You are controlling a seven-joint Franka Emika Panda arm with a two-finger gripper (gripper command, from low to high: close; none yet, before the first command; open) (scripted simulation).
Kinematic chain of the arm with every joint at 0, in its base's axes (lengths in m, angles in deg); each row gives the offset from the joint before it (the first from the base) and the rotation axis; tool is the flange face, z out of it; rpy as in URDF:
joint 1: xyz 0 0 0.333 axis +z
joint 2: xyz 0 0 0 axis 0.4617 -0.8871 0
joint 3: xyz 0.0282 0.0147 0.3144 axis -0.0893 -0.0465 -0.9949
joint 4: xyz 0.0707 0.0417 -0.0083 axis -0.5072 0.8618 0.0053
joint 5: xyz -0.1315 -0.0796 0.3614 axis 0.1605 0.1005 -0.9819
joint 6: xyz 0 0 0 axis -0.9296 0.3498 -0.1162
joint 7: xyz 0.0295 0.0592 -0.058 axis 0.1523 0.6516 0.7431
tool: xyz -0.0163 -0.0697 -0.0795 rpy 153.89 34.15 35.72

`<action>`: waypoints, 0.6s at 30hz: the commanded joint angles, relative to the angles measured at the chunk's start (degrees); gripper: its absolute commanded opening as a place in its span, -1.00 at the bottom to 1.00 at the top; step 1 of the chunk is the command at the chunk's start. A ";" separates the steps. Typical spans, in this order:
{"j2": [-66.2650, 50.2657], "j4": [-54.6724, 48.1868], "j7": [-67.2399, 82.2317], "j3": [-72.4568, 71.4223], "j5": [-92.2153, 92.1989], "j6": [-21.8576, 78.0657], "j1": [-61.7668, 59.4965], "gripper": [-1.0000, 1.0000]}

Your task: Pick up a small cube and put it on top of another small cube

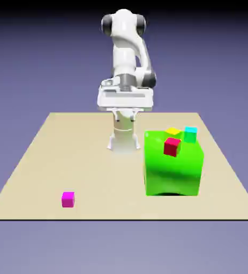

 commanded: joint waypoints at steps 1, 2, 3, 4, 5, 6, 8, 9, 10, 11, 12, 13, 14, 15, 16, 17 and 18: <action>-2.08 -1.30 -1.67 0.06 -0.80 1.31 -1.11 0.00; -4.16 -2.60 -3.34 0.12 -1.60 2.62 -2.22 0.00; -6.23 -3.89 -5.01 0.19 -2.40 3.93 -3.33 0.00; -8.31 -5.19 -6.68 0.25 -3.20 5.24 -4.44 0.00; -10.39 -6.49 -8.35 0.31 -4.00 6.55 -5.55 0.00; -12.46 -7.79 -10.02 0.37 -4.79 7.85 -6.66 0.00; -16.61 -10.38 -13.36 0.50 -6.39 10.47 -8.88 0.00; -18.69 -11.68 -15.03 0.56 -7.19 11.78 -9.99 0.00; -20.77 -12.98 -16.70 0.62 -7.99 13.09 -11.10 0.00; -22.84 -14.28 -18.37 0.68 -8.79 14.40 -12.21 0.00; -24.92 -15.57 -20.04 0.75 -9.59 15.71 -13.32 0.00; -27.00 -16.87 -21.71 0.81 -10.39 17.02 -14.43 0.00; -29.07 -18.17 -23.38 0.87 -11.19 18.32 -15.55 0.00; -31.15 -19.47 -25.05 0.93 -11.98 19.63 -16.66 0.00; -33.23 -20.77 -26.72 0.99 -12.78 20.94 -17.77 0.00; -35.30 -22.06 -28.38 1.06 -13.58 22.25 -18.88 0.00; -37.38 -23.36 -30.05 1.12 -14.38 23.56 -19.99 0.00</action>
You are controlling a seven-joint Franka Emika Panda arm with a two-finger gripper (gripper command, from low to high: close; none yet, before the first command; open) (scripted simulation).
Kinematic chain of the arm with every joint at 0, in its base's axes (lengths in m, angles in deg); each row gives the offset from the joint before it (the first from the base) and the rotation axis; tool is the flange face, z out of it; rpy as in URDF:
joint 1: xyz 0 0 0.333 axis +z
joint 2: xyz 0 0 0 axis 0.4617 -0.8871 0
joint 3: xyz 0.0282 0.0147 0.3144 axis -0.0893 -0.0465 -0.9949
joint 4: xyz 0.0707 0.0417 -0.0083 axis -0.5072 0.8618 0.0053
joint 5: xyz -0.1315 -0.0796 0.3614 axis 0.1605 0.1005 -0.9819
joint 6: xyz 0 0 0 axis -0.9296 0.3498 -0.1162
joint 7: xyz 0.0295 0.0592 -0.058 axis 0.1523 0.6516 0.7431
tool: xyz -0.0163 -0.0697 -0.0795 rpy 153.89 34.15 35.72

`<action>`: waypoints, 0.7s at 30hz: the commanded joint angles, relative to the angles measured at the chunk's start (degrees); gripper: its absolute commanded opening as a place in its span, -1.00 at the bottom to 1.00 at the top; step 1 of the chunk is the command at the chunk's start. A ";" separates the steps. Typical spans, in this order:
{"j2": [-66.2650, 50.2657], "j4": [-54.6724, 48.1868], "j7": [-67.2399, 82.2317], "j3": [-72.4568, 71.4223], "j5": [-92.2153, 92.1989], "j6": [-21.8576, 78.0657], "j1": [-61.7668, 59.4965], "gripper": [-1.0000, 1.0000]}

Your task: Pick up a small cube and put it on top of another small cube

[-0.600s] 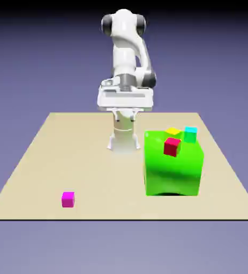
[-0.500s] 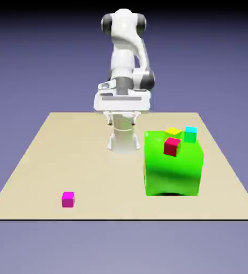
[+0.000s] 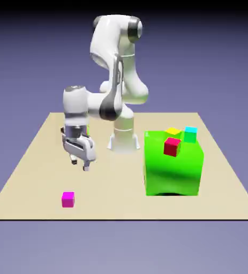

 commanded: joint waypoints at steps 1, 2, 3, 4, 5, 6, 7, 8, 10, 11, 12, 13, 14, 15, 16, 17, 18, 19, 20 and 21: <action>-2.08 -1.30 -1.67 0.06 -0.80 1.31 -0.99 0.00; -4.16 -2.60 -3.34 0.12 -1.60 2.62 -2.10 0.00; -6.23 -3.89 -5.01 0.19 -2.40 3.93 -3.21 0.00; -8.31 -5.19 -6.68 0.25 -3.20 5.24 -4.32 0.00; -10.39 -6.49 -8.35 0.31 -4.00 6.55 -5.43 0.00; -12.46 -7.79 -10.02 0.37 -4.79 7.85 -6.55 0.00; -14.54 -9.09 -11.69 0.43 -5.59 9.16 -7.66 0.00; -15.44 -9.65 -12.41 0.46 -5.94 9.73 -8.14 0.00; -17.51 -9.83 -11.81 -0.11 -6.68 7.83 -8.24 0.00; -19.59 -10.02 -11.21 -0.69 -7.41 5.93 -8.35 0.00; -21.66 -10.20 -10.61 -1.26 -8.15 4.03 -8.45 0.00; -23.74 -10.38 -10.02 -1.83 -8.89 2.13 -8.56 0.00; -24.18 -10.42 -9.89 -1.96 -9.05 1.72 -8.58 0.00; -24.19 -10.42 -9.89 -1.96 -9.05 1.71 -8.58 -1.00; -24.19 -10.42 -9.89 -1.96 -9.05 1.71 -8.58 -1.00; -22.11 -10.24 -10.48 -1.39 -8.31 3.61 -8.47 -1.00; -20.04 -10.06 -11.08 -0.81 -7.57 5.52 -8.37 -1.00; -17.96 -9.87 -11.68 -0.24 -6.84 7.42 -8.26 -1.00; -15.89 -9.69 -12.28 0.34 -6.10 9.32 -8.16 -1.00; -15.44 -9.65 -12.41 0.46 -5.94 9.73 -8.14 -1.00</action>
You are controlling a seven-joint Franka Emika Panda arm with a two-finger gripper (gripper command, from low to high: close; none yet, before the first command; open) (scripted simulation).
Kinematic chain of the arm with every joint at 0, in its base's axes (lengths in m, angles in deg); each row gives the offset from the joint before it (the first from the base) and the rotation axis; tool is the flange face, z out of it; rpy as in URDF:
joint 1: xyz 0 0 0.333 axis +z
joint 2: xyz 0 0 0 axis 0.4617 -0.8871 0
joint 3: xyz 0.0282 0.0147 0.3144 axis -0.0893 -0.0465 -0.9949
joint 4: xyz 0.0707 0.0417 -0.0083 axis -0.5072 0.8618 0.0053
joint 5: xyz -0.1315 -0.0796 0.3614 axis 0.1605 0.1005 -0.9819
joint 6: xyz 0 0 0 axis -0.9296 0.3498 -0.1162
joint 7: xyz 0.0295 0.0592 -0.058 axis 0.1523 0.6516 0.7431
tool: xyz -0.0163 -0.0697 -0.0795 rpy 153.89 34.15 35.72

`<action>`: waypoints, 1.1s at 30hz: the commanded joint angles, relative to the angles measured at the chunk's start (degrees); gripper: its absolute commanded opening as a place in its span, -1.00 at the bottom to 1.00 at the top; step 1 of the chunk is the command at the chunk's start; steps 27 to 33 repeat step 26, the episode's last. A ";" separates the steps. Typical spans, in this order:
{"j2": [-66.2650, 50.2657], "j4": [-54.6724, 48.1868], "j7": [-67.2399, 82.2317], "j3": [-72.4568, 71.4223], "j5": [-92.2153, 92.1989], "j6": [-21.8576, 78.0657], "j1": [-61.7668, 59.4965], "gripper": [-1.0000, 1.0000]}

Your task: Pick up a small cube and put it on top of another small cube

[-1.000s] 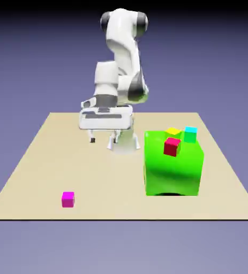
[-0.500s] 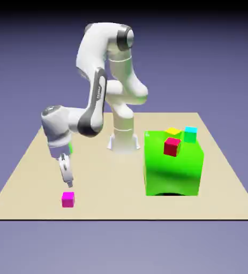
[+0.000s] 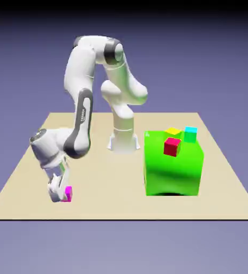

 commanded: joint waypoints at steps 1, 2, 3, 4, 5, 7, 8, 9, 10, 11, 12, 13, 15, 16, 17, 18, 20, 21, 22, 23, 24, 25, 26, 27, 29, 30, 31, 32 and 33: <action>0.00 0.00 -0.08 0.01 0.11 0.04 0.00 -1.00; 2.08 -0.24 0.65 -1.78 0.61 2.49 1.35 -1.00; 4.15 -0.48 1.38 -3.57 1.11 4.94 2.69 -1.00; 6.23 -0.72 2.10 -5.36 1.61 7.39 4.03 -1.00; 8.31 -0.96 2.83 -7.15 2.11 9.83 5.38 -1.00; 12.46 -1.44 4.29 -10.73 3.12 14.73 8.07 -1.00; 14.54 -1.68 5.02 -12.52 3.62 17.18 9.41 -1.00; 16.61 -1.91 5.75 -14.31 4.12 19.63 10.75 -1.00; 18.69 -2.15 6.47 -16.10 4.62 22.08 12.10 -1.00; 20.76 -2.39 7.20 -17.89 5.13 24.53 13.44 -1.00; 22.84 -2.63 7.93 -19.67 5.63 26.97 14.79 -1.00; 24.92 -2.87 8.66 -21.46 6.13 29.42 16.13 -1.00; 29.07 -3.35 10.11 -25.04 7.13 34.32 18.82 -1.00; 31.15 -3.59 10.84 -26.83 7.64 36.77 20.16 -1.00; 32.88 -3.79 11.45 -28.32 8.05 38.81 21.28 -1.00; 32.88 -3.79 11.45 -28.33 8.05 38.81 21.28 -1.00; 31.98 0.30 11.56 -28.93 7.81 33.83 21.67 -1.00; 31.54 2.35 11.61 -29.23 7.68 31.34 21.86 -1.00; 31.09 4.40 11.66 -29.54 7.56 28.85 22.05 -1.00; 31.02 4.73 11.67 -29.58 7.54 28.46 22.08 -1.00; 31.02 4.73 11.67 -29.58 7.54 28.46 22.08 1.00; 31.02 4.73 11.67 -29.58 7.54 28.46 22.08 1.00; 31.46 2.68 11.62 -29.28 7.66 30.94 21.89 1.00; 31.46 2.68 11.62 -29.28 7.66 30.94 21.89 1.00; 31.46 2.68 11.62 -29.28 7.66 30.94 21.89 1.00; 31.46 2.68 11.62 -29.28 7.66 30.94 21.89 1.00; 31.46 2.68 11.62 -29.28 7.66 30.94 21.89 1.00; 31.46 2.68 11.62 -29.28 7.66 30.94 21.89 1.00; 31.46 2.68 11.62 -29.28 7.66 30.94 21.89 1.00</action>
